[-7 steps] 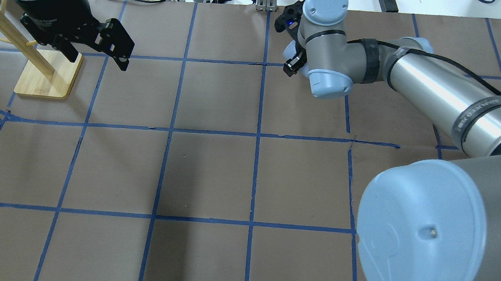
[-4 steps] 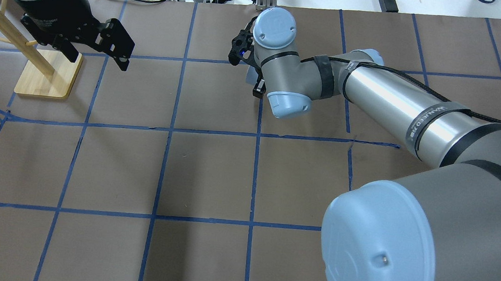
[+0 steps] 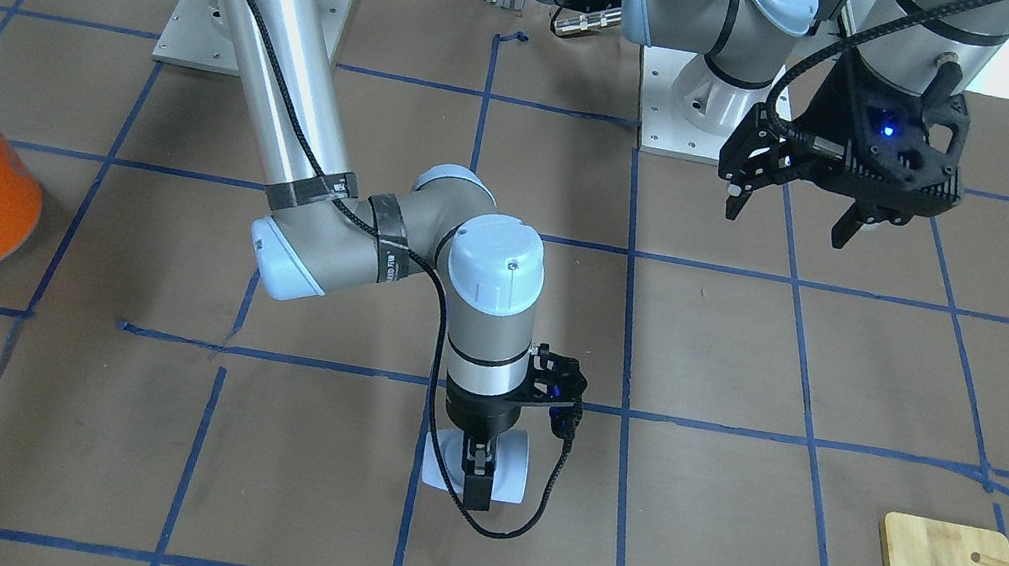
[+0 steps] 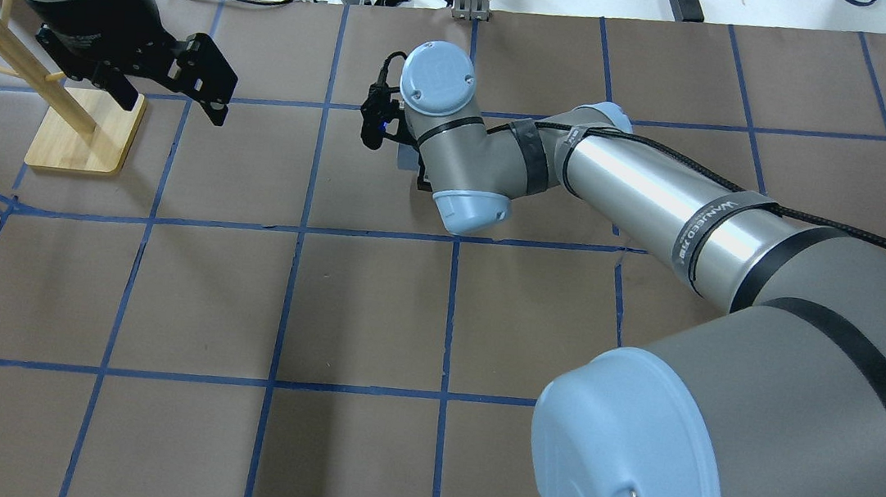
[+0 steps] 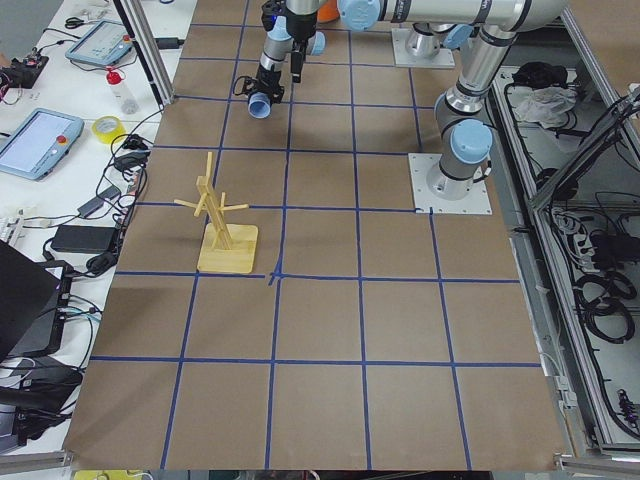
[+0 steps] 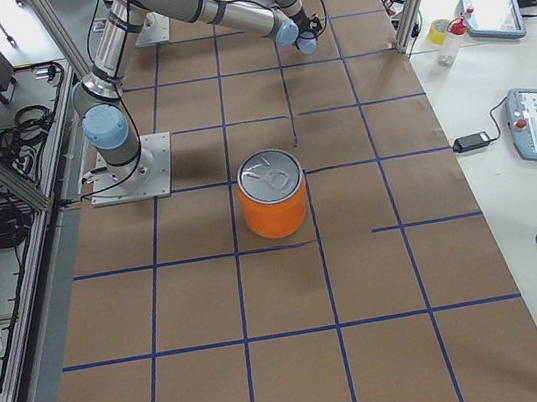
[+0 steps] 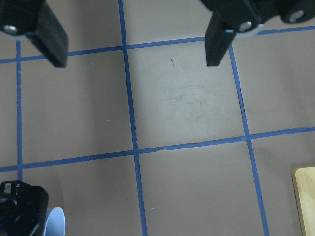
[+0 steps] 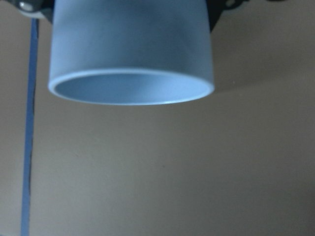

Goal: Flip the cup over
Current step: 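Carry the cup with the right gripper toward the table center, then lower the cup onto the table and open the right gripper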

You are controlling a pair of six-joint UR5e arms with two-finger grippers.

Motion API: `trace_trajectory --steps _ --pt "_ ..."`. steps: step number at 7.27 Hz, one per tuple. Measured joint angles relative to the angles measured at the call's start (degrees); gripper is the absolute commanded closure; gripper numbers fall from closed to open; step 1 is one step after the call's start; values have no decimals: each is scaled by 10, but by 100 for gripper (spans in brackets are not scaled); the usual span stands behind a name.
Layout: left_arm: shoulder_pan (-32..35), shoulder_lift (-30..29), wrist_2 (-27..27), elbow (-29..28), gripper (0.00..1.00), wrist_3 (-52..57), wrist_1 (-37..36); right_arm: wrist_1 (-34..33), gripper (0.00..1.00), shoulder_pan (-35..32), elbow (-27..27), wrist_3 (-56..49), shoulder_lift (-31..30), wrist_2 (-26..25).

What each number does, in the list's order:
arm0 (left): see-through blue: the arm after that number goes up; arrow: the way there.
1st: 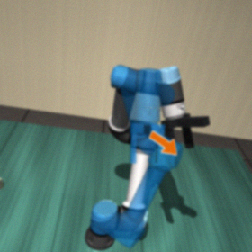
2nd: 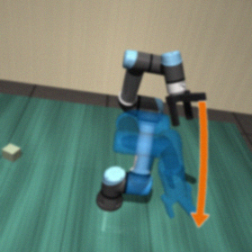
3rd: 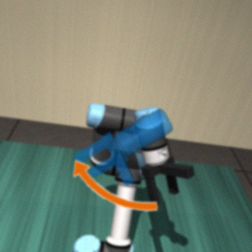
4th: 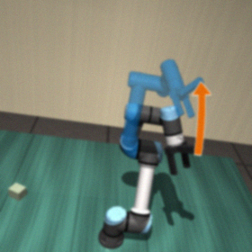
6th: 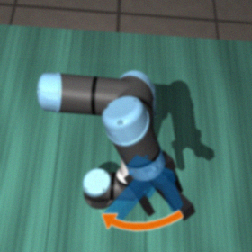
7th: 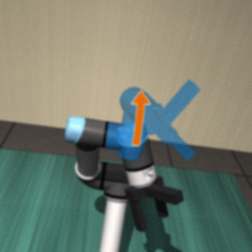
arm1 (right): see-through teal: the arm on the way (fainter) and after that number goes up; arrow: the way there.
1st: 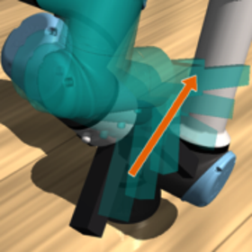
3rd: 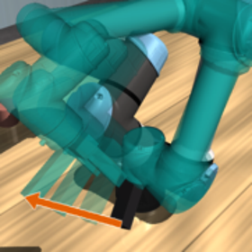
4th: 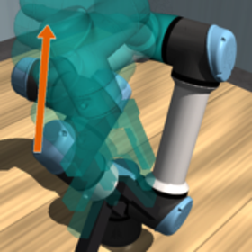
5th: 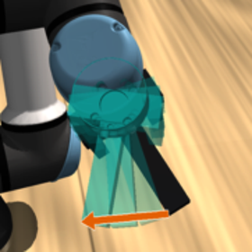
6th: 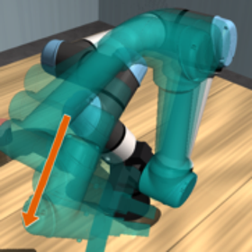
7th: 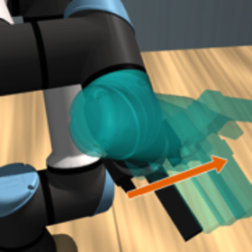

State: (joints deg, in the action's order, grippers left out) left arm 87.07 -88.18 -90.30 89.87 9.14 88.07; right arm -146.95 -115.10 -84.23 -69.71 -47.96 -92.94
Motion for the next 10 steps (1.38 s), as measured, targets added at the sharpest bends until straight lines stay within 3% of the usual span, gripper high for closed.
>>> trace_trajectory --steps 3,4,5,7,10 --pt "0 -1 0 0 0 0 0 3 86 -4 0 -17 8 39" --pt "0 -1 0 0 0 0 0 5 73 -6 0 -17 6 48" --pt "0 0 -3 -1 0 0 0 6 44 -7 0 -16 5 55" --pt "0 0 -7 -1 0 3 0 13 2 -7 -1 -10 7 60" --pt "1 0 -4 -1 0 3 0 65 0 -7 2 27 -3 60"
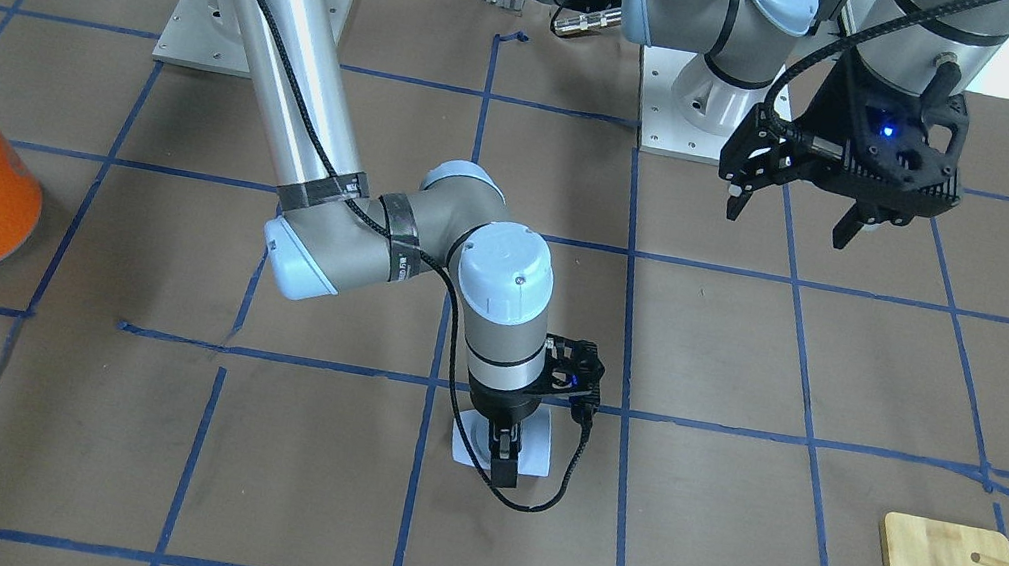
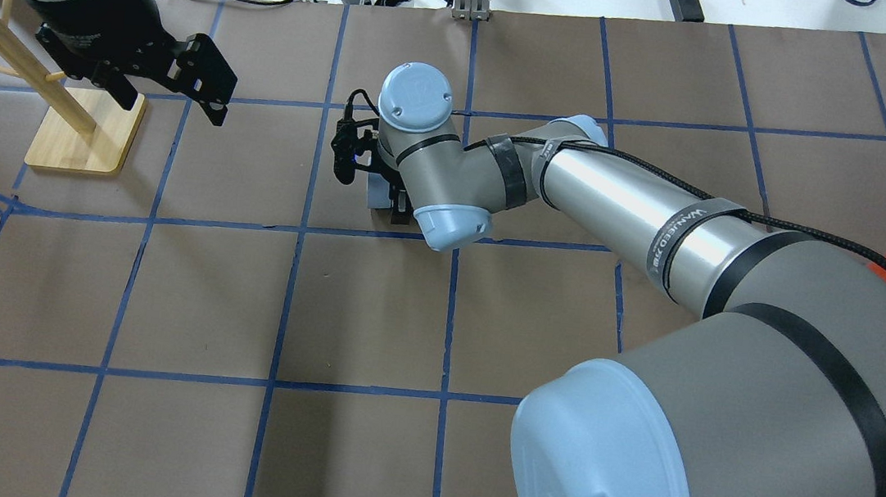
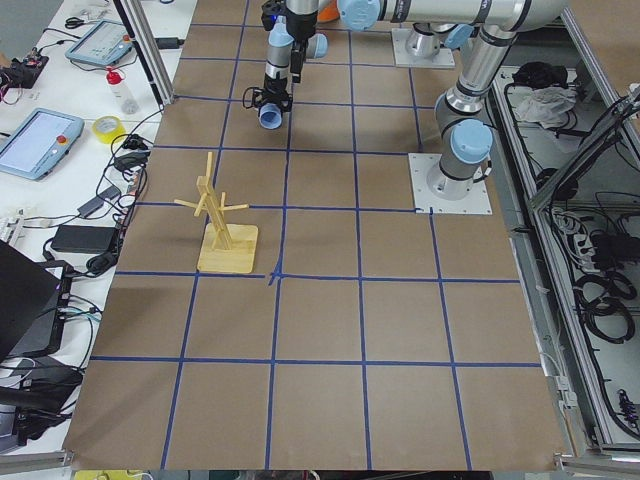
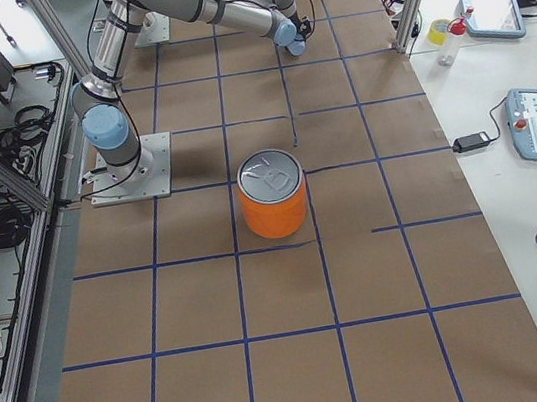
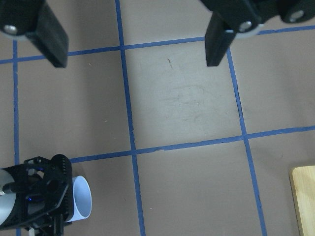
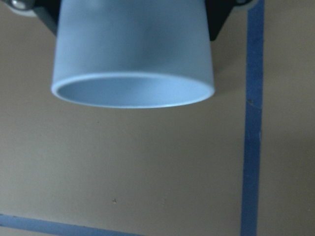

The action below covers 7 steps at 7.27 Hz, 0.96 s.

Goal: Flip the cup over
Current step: 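Lower the cup onto the table and open the right gripper, then raise the right gripper away while the left gripper reaches toward the cup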

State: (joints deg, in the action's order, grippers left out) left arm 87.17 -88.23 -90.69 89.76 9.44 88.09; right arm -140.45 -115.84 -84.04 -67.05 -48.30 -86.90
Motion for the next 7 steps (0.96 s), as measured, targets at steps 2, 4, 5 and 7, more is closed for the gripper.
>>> trace_trajectory --steps 2,4,5,7 --pt "0 0 -1 -1 0 0 0 20 0 0 5 7 -11 0" --pt "0 0 -3 -3 0 -1 -1 39 0 13 7 48 -49 -5" --pt "1 -6 -4 -5 0 -4 -1 67 0 32 8 86 -79 -8" --pt "-2 -29 -3 -7 0 -4 -24 134 0 107 7 169 -136 -9"
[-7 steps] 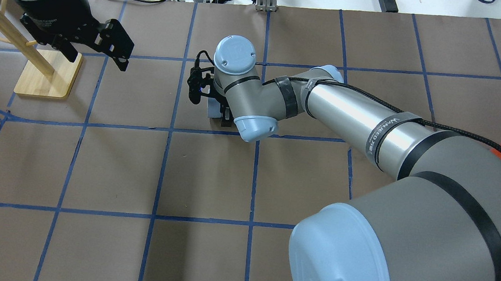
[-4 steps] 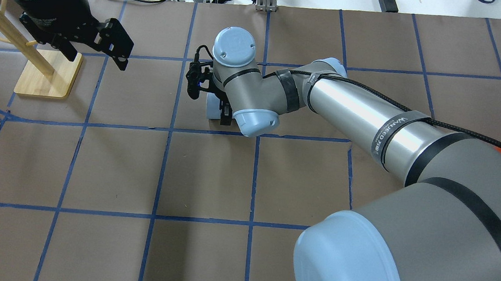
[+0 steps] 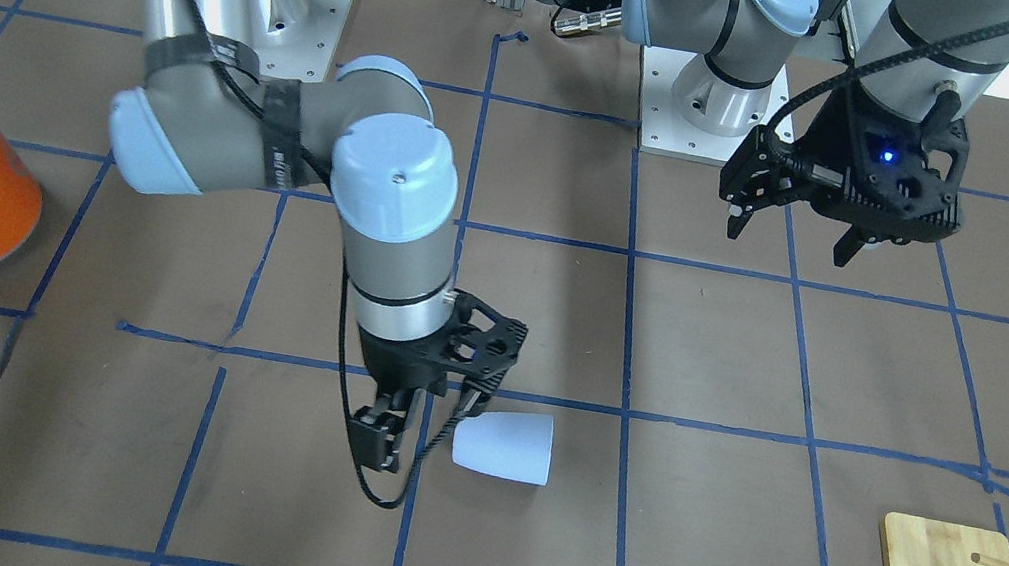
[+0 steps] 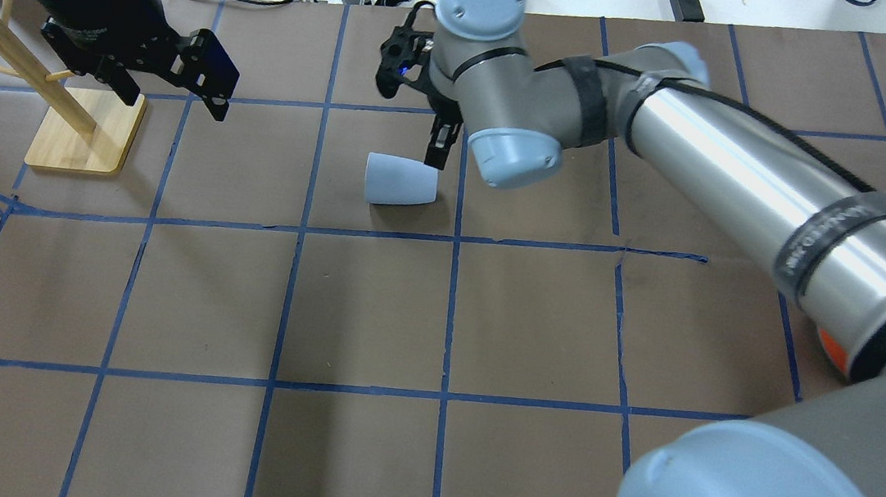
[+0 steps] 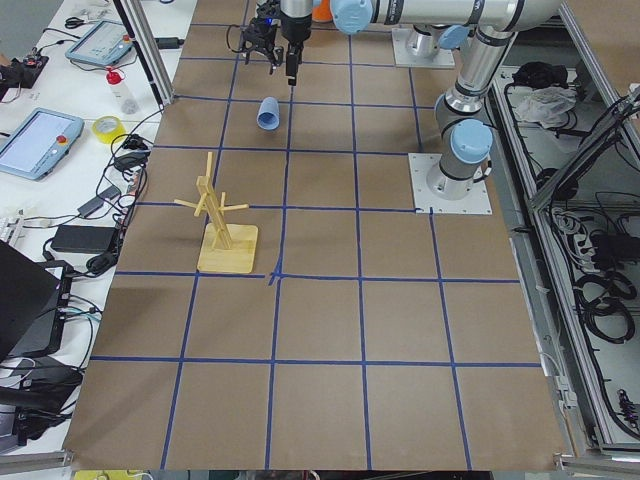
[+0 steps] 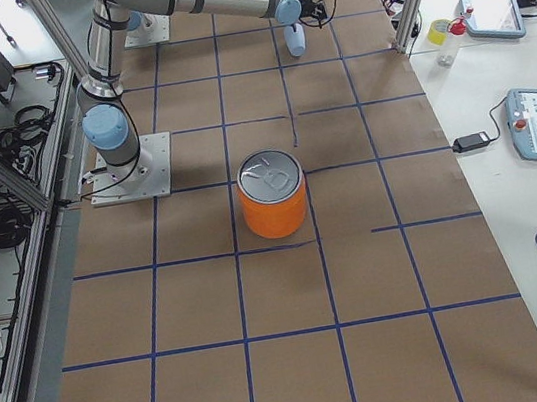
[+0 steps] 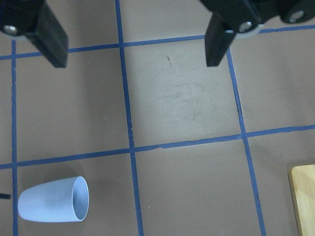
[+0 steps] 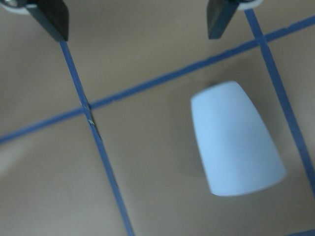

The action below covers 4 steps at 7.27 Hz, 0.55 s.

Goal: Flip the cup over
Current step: 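Raise the right gripper away while the left gripper reaches toward the cup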

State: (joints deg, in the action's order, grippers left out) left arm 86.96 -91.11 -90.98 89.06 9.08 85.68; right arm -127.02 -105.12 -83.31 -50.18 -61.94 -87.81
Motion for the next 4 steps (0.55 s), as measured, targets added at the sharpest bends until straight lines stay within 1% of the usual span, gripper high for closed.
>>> trace_trajectory --steps 1,2,4 --pt "-1 -22 5 3 0 0 -35 38 0 48 -1 69 -22 1" --pt "-1 -51 23 5 0 -1 -65 80 0 89 -2 151 -42 1" --pt "-2 -117 107 5 0 -5 -107 167 0 157 -4 296 -85 2"
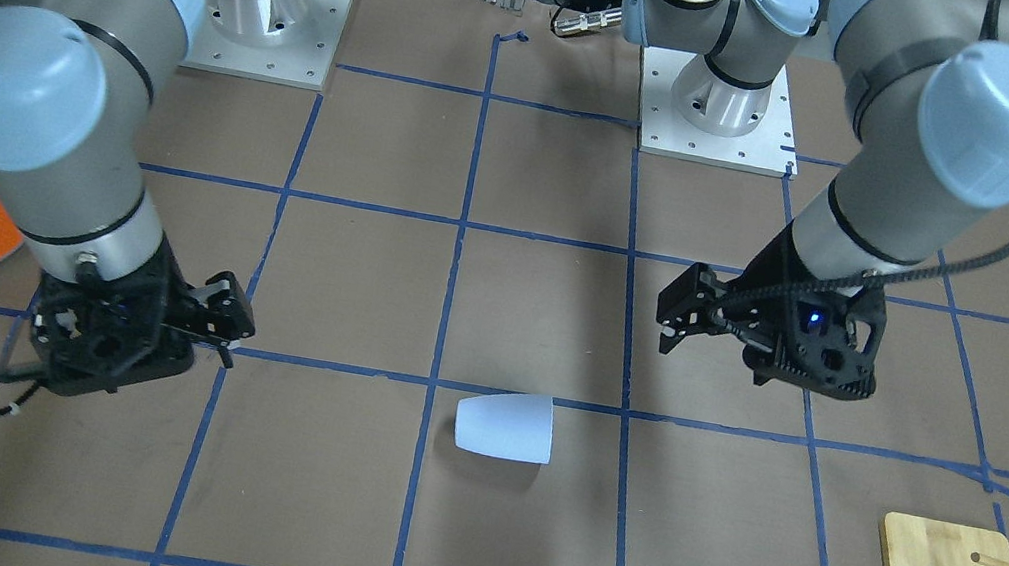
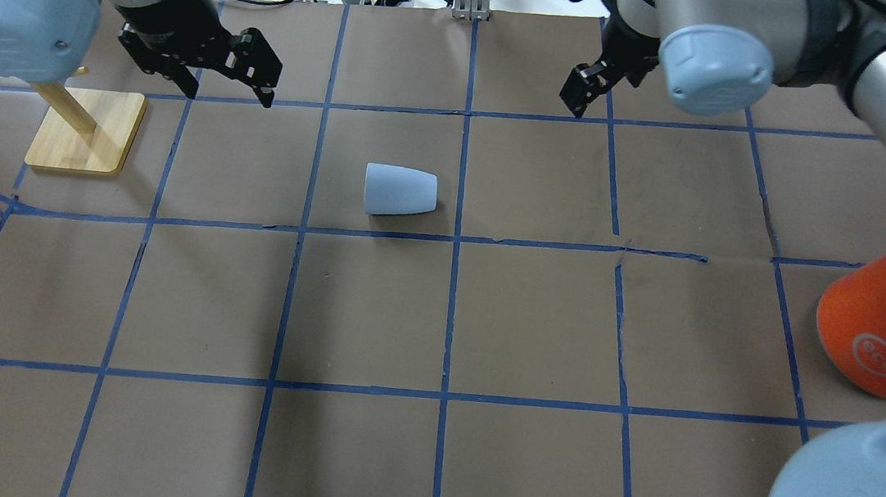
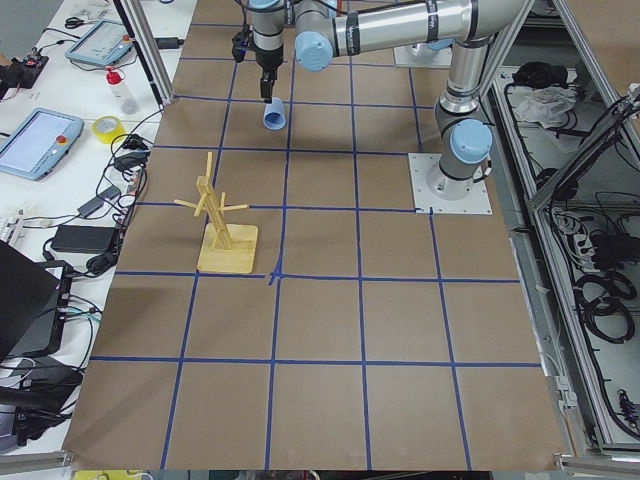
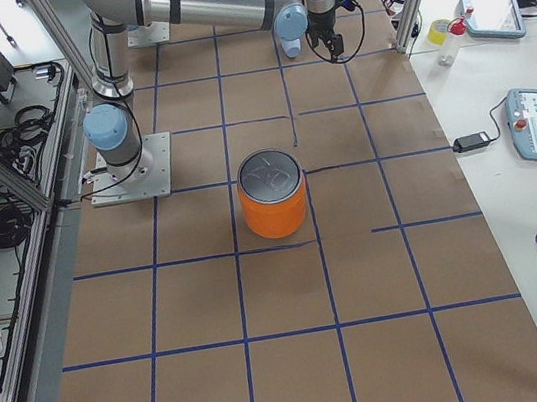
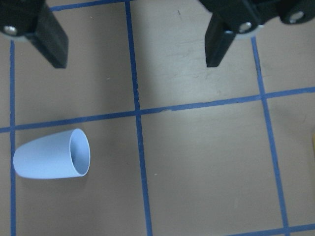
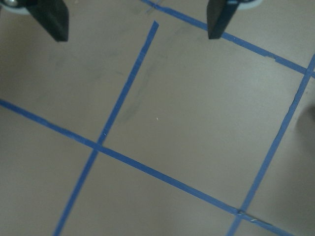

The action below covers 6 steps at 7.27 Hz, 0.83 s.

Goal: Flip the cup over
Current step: 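Raise the right gripper away while the left gripper reaches toward the cup, then grasp the cup's rim with the left gripper and lift it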

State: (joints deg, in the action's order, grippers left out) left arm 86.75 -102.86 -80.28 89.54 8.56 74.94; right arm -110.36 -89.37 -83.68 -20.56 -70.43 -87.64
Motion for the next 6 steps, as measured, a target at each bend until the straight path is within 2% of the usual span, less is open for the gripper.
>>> trace_trajectory --steps 2,6 --pt "-1 -73 78 4 0 -2 -27 69 0 41 -2 70 -54 0" --pt "-1 -164 225 45 0 -3 -56 198 0 49 -8 150 -158 0"
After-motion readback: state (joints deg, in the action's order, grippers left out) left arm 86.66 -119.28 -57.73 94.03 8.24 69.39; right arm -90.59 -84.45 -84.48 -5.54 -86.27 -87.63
